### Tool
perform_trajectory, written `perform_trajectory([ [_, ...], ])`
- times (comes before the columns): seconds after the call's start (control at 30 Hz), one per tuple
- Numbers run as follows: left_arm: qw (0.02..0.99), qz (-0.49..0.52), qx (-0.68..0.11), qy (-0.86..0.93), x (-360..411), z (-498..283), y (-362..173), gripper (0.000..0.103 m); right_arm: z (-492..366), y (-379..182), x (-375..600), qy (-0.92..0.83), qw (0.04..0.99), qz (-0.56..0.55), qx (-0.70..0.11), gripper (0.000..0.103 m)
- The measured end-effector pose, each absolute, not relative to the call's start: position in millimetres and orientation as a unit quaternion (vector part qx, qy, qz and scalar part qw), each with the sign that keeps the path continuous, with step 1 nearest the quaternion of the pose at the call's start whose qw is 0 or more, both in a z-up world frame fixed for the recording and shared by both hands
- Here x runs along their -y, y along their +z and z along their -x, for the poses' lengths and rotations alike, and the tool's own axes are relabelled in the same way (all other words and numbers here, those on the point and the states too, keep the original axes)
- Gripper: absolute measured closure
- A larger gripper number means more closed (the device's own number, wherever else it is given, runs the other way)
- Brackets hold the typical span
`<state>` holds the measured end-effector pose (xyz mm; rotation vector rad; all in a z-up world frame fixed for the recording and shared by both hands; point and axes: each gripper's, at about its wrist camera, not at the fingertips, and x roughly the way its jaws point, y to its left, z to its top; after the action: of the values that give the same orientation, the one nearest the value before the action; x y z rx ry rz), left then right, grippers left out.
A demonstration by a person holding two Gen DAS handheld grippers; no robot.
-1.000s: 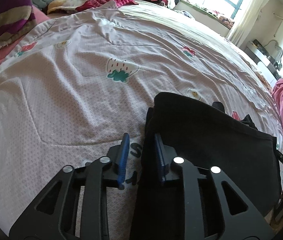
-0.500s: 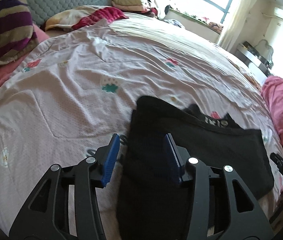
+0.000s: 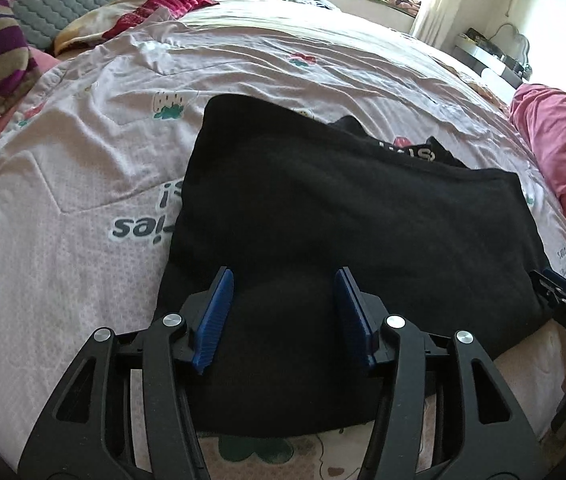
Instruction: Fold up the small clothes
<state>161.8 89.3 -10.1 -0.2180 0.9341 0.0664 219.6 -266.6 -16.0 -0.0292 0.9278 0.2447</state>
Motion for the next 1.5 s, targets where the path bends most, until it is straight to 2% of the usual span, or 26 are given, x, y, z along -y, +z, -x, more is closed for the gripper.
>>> perform_trajectory([
  [0.33,0.888,0.106,-0.447,0.037,-88.8,-146.9,-9.5,0.056,-203.0,-17.7,275.9,0.11,0.888,-0.003,-0.447,0.045],
  [0.63,0.887,0.1,-0.449,0.039,-84.8,-136.1,-6.1,0.05,-187.6,-14.5,277.1,0.104,0.889,-0.003,-0.447,0.044],
  [0.77,0.889,0.104,-0.445,0.035,-83.9,-130.2,-0.7,0.046,-180.2,-10.5,279.9,0.107,0.889,-0.013,-0.444,0.033],
  [1.03,0.892,0.11,-0.438,0.028,-80.6,-119.3,9.7,0.035,-167.5,-2.4,281.7,0.107,0.892,-0.015,-0.439,0.03],
  [1.1,0.893,0.108,-0.437,0.028,-79.8,-116.6,12.6,0.031,-164.6,-0.1,283.8,0.102,0.893,-0.021,-0.438,0.009],
  [1.33,0.895,0.11,-0.43,0.032,-82.4,-106.1,19.9,0.017,-154.6,12.2,285.2,0.103,0.9,-0.032,-0.423,0.008],
  [1.4,0.895,0.109,-0.43,0.033,-83.3,-103.6,21.3,0.01,-153.2,15.1,283.9,0.105,0.901,-0.033,-0.42,0.007],
  [1.5,0.896,0.11,-0.428,0.04,-84.6,-100.0,22.9,0.01,-151.3,20.2,281.4,0.108,0.902,-0.033,-0.416,0.007],
])
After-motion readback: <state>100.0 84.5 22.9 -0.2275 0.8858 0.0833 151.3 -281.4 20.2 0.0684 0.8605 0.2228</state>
